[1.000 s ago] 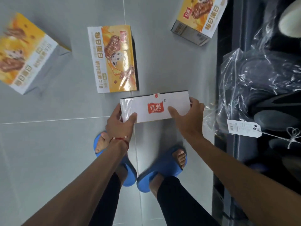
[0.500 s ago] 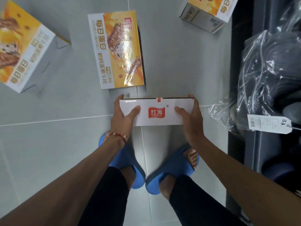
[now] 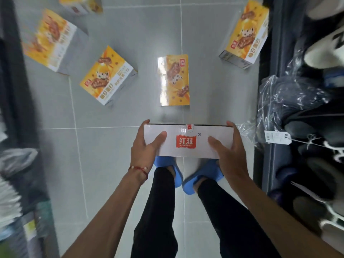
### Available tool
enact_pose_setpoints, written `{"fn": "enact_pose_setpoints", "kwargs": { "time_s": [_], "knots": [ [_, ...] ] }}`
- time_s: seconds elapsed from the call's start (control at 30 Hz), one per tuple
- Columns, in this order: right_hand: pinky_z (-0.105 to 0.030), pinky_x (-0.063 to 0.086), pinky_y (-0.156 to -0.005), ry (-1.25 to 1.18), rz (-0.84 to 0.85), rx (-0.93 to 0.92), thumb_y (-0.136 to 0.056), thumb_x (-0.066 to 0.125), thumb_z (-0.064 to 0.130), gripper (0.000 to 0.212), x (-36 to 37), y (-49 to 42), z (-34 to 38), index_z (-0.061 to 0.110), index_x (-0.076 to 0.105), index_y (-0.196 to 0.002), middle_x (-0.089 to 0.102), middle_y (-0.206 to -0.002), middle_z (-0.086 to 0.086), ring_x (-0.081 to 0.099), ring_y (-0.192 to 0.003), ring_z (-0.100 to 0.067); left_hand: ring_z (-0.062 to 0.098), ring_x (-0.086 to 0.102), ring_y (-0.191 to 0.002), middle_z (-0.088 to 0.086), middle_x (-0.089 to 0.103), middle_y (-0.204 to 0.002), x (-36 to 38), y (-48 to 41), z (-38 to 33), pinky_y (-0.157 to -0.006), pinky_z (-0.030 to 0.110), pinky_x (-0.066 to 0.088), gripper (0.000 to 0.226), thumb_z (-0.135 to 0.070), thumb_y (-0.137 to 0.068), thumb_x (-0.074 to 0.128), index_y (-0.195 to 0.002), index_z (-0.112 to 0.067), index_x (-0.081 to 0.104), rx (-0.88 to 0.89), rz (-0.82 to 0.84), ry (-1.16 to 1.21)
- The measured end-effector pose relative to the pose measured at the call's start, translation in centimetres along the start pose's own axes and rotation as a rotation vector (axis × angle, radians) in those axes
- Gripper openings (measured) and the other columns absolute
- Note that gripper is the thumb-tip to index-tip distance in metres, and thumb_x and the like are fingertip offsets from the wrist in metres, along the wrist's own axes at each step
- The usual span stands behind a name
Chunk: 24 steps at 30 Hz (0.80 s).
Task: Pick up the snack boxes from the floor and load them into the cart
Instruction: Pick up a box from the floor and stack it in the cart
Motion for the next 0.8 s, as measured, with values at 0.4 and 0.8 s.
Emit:
{"fn": "enact_pose_setpoints", "kwargs": {
  "time_s": [0.4, 0.8],
  "knots": [
    [-0.026, 0.061, -0.077, 0.006, 0.159, -0.065, -0.089, 0.075, 0.030, 0.064, -4.4, 17.5, 13.9, 0.028, 0.044, -0.145, 0.067, -0.123, -0.002, 0.068, -0.107, -0.015, 0.017, 0.063, -0.110, -0.009, 0.066, -0.120, -9.9, 19.9, -8.9, -0.102, 0.045, 0.051, 0.069, -0.065, -0.070, 0.069, -0.132, -0.042, 0.052, 0.052, -0.144, 0.040],
    [-0.031, 0.058, -0.082, 0.269, 0.513, -0.276, -0.092, 0.074, 0.025, 0.046, -5.1, 29.1, 21.5, 0.031, 0.055, -0.134, 0.070, -0.117, 0.007, 0.068, -0.107, -0.015, 0.013, 0.064, -0.111, -0.011, 0.067, -0.123, -13.3, 38.5, -4.8, -0.102, 0.043, 0.052, 0.068, -0.070, -0.073, 0.066, -0.134, -0.044, 0.050, 0.014, -0.507, 0.340]
  ]
}}
Point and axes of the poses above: each hand's wrist, its own y-axis away from the middle knuckle, its own x-axis out of the palm, z = x × y, the point moved 1 cm from there along -y, towards the middle knuckle
